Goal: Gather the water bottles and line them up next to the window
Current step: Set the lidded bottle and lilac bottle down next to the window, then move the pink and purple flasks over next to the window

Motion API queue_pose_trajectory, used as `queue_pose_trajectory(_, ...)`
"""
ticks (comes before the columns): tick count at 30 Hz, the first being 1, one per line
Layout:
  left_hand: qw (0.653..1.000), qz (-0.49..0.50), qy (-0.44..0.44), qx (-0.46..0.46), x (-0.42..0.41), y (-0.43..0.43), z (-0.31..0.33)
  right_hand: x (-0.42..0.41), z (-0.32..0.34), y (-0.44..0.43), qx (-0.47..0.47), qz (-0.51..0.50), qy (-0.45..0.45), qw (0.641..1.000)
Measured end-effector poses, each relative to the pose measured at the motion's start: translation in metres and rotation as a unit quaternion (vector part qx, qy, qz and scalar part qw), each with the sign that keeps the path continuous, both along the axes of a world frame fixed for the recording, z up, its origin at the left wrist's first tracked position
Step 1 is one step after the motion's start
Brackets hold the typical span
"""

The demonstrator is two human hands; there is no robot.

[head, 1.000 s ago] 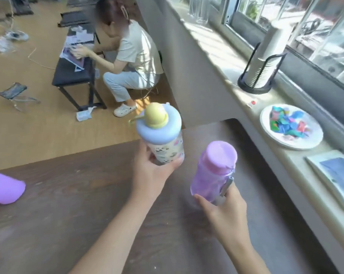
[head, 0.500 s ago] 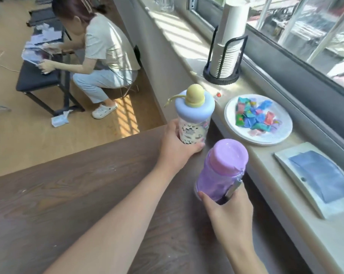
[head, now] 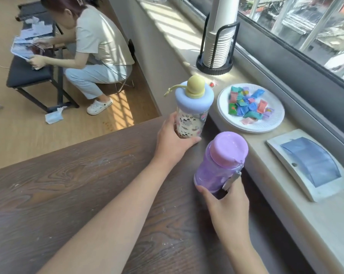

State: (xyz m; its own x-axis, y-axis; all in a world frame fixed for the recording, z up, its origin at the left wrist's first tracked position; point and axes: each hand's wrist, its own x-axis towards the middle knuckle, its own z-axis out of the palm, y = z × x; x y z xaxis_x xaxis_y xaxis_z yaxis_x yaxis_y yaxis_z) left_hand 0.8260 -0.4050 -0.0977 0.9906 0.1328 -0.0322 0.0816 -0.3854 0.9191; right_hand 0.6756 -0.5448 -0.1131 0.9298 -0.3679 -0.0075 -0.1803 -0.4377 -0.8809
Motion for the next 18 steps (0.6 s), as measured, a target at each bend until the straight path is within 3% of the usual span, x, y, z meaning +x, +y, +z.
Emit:
queue_pose_trajectory(3,0.999,-0.012,0.029,-0.013,-0.02,0.014,0.004,-0.017,0.002,0.006,-0.005,-0.034,0.015,0.999)
queue_pose_trajectory(8,0.998,-0.007,0.025,0.063,-0.082,0.081,0.004,-0.053,-0.001,0.03,-0.134,-0.064,-0.009,0.989)
queue_pose_trajectory(13,0.986,0.021,0.052,0.154,-0.163,0.186,0.0,-0.061,0.003,0.095,-0.159,0.07,-0.003,0.985)
queue_pose_trajectory(18,0.972,0.14,0.077,0.175,-0.241,0.297,0.003,-0.046,0.019,0.207,-0.147,0.212,-0.023,0.966)
